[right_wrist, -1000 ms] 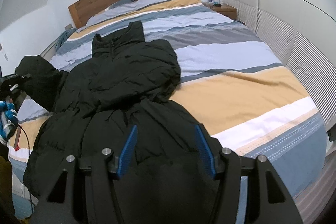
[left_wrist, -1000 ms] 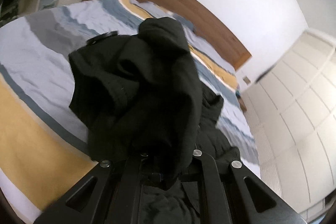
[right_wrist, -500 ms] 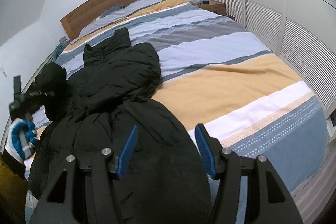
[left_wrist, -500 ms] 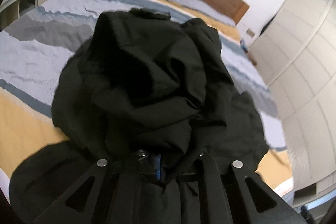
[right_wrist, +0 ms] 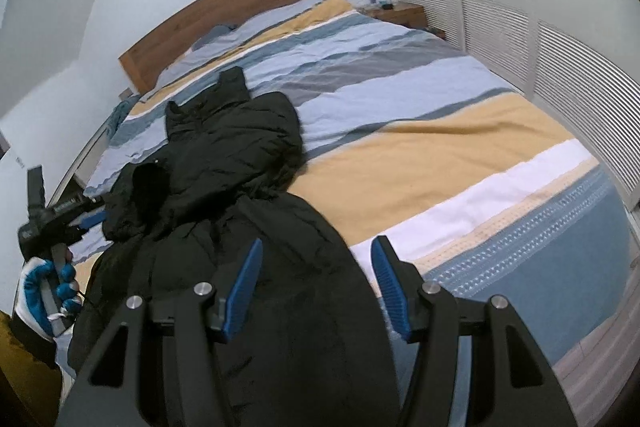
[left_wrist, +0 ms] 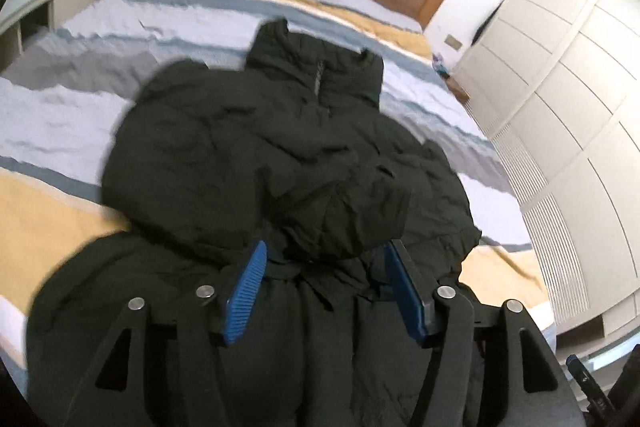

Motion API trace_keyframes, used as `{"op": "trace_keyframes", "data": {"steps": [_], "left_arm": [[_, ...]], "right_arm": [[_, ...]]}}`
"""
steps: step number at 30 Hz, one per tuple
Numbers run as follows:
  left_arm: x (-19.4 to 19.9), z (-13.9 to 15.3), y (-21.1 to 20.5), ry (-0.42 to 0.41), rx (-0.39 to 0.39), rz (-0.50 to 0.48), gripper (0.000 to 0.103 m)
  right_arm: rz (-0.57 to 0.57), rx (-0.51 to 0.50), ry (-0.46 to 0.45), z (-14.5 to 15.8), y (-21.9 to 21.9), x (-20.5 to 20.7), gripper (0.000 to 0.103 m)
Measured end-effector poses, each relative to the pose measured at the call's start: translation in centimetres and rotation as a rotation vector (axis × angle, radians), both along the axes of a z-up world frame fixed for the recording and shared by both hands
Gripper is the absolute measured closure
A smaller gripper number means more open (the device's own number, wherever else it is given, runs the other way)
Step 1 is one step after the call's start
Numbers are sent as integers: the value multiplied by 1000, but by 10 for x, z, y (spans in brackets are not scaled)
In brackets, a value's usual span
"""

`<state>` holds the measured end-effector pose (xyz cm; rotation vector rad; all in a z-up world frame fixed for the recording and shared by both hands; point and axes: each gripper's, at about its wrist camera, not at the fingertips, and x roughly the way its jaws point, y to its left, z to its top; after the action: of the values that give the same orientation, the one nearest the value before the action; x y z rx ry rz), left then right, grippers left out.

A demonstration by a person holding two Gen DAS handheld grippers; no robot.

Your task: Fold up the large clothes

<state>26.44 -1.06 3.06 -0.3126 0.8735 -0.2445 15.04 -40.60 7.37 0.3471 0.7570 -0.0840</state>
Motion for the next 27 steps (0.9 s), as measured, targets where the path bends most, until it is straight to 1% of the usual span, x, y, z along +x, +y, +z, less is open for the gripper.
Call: {"op": "trace_keyframes", "data": {"steps": [3,7,9,11,12,13,14,16,20,22,23,25,27], "left_arm": [[-12,24,26,-41,27,33,42],[-18,51,65,-50,88,75,42],[-18,65,87,-49,100,88,39],[-18,74,101,-64,111,92,31],[-18,79,108,-76,124,94,29],[-16,81,112,-84,133,96,25],[-12,83,118,-93,142,98,24],[-4,81,124,-99,139,100,24],[27,62,126,-97,161,106,23],[45,46,120,-100,185,109,23],[55,37,115,-108,201,110,23],[73,19,103,-133,235,111,23],[94,0,88,-169,242,87,23]], "right_arm": [[50,-10,-5,2,19,6,48],[140,-33,-7,7,58,25,48],[198,-53,-11,13,83,40,48],[268,-79,-27,23,115,61,48],[291,-84,-34,26,125,68,48],[314,-90,-41,30,137,76,48],[348,-95,-49,35,155,91,48],[398,-102,-63,41,181,114,48],[486,-120,-86,42,226,153,48],[534,-133,-89,32,247,183,48],[545,-138,-88,28,252,191,48],[581,-149,-90,11,262,216,48],[613,-181,-99,-9,268,239,48]]}}
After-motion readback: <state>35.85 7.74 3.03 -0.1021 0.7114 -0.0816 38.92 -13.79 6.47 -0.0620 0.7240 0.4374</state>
